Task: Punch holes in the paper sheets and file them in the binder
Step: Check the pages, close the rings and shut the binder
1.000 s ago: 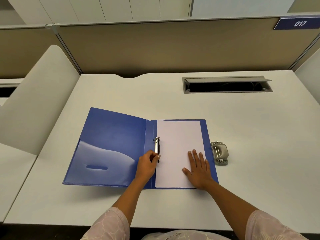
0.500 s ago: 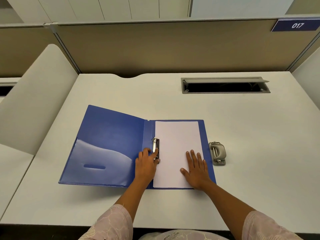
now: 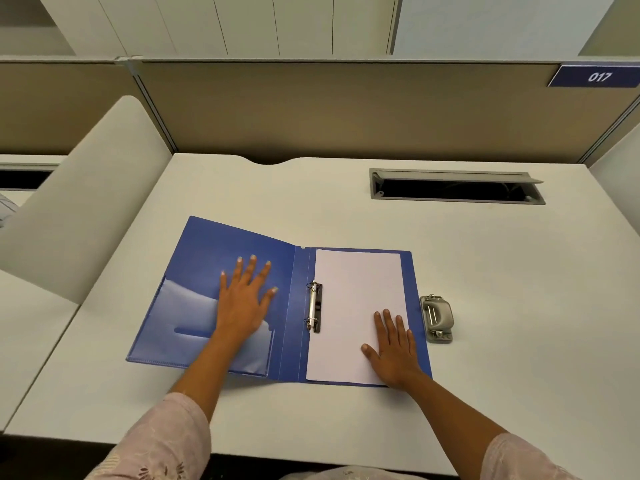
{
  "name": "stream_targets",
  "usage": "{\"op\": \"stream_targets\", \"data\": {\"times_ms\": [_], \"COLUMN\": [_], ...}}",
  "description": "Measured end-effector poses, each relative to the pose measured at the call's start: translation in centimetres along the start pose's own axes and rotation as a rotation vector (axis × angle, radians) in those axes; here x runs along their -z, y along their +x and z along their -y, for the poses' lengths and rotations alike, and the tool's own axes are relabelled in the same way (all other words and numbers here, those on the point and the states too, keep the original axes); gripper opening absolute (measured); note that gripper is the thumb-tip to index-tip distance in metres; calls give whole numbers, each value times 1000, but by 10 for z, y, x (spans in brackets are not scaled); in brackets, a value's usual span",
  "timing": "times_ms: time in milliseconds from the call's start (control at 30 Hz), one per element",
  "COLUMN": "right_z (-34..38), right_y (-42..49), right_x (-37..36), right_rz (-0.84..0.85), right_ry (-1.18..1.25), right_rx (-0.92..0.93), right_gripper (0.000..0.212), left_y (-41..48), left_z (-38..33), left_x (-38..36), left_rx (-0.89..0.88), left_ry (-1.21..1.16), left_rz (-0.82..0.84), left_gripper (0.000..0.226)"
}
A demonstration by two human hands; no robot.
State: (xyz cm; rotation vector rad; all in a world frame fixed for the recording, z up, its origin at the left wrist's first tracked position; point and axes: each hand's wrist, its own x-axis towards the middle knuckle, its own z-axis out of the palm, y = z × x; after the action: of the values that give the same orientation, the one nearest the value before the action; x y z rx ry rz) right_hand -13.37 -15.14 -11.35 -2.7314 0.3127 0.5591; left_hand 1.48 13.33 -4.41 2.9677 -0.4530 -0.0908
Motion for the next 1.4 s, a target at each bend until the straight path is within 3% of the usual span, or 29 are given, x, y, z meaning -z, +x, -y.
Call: {"op": "stream_targets", "data": {"times_ms": [133, 233, 300, 400, 600, 667, 733, 833, 933, 1000, 1067, 1133, 1200, 1300, 1400], "right_z": [0, -1, -3, -4, -4, -5, -7, -11, -16, -15, -13, -14, -21, -35, -54], "right_y": [0, 1, 3, 3, 4, 5, 3, 2, 2, -2, -8, -13, -14, -18, -26], "right_x": [1, 0, -2, -4, -4, -3, 0, 3, 10, 19, 30, 42, 51, 66, 79], "right_rz": [-2, 10, 9, 3, -4, -7, 0, 10, 18, -3, -31, -68, -117, -199, -252], "right_ry": [-5, 12, 18, 27, 49, 54, 58, 118, 238, 407, 650, 903, 1157, 1452, 1551], "right_rx": [-1, 9, 11, 20, 26, 29, 38, 69, 71, 55, 22, -38, -142, -193, -188], "right_gripper": [78, 91, 101, 91, 96, 97, 85, 78, 72, 67, 63, 80, 93, 67, 98], "left_y": [9, 9, 7, 5, 2, -3, -9, -15, -22, -23, -26, -22, -34, -58, -63], "left_z": [47, 74, 83, 86, 63, 37, 10, -20, -49, -74, -78, -82, -103, -135, -140], "left_x": [28, 40, 47, 60, 121, 145, 165, 174, 160, 139, 102, 57, 50, 31, -11], "left_rx": [125, 272, 391, 480, 372, 320, 265, 159, -29, -96, -145, -97, -202, -191, -263], "left_ry": [21, 40, -52, -201, -356, -477, -691, -1001, -1145, -1139, -1138, -1117, -933, -665, -454], "left_rz": [-66, -23, 34, 71, -61, -81, -82, 30, 175, 308, 480, 517, 524, 490, 484], "left_gripper": [66, 71, 79, 91, 80, 77, 77, 81, 82, 79, 93, 114, 100, 80, 80]}}
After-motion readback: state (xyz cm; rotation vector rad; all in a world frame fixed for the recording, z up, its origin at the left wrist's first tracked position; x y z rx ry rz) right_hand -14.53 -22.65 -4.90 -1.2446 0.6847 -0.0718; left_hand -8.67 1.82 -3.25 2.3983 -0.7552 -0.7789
